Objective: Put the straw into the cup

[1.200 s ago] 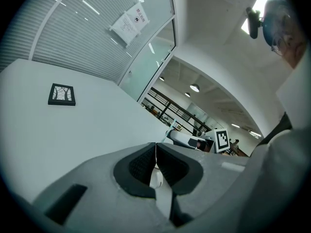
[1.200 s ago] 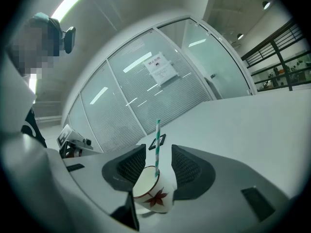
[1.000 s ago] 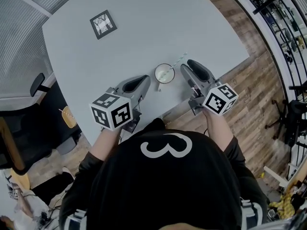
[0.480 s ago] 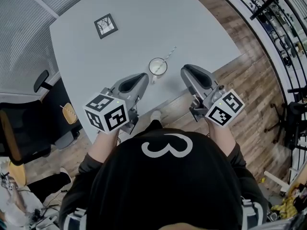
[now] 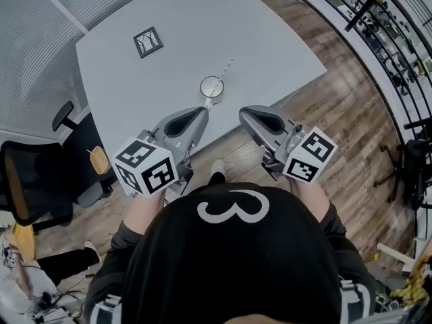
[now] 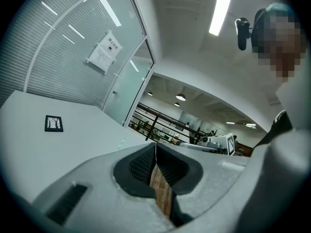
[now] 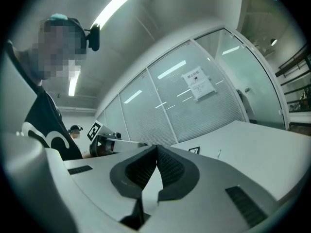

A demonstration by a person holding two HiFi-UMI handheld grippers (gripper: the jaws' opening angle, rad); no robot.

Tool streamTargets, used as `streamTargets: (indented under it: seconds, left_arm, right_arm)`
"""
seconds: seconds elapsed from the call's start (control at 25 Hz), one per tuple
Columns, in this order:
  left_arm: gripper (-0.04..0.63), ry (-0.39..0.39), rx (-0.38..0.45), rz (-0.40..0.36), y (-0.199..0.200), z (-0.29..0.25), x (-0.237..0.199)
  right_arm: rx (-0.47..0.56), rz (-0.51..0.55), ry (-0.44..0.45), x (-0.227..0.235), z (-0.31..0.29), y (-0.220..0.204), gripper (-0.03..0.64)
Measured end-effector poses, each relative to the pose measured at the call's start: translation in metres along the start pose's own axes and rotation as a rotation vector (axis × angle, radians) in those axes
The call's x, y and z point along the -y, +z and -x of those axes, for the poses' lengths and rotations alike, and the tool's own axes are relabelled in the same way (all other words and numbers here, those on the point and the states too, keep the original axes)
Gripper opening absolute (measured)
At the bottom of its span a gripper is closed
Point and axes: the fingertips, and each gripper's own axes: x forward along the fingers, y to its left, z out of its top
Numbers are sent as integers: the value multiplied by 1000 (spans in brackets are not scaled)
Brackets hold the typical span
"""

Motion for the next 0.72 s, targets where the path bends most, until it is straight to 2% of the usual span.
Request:
streamTargets:
  seconds: [0.08,0.36,0.72]
  left_arm:
    - [17,-4,3,-12,0,4,10]
    - [17,-8,12,-50,-3,13,34]
    - [17,-1,11,-56,-15,18,52]
  right_arm:
    - [9,-22,14,-8,5,2,14]
    - [3,18,-3,-22,20,-4,14]
    - [8,22,-4,-34,39,-9,14]
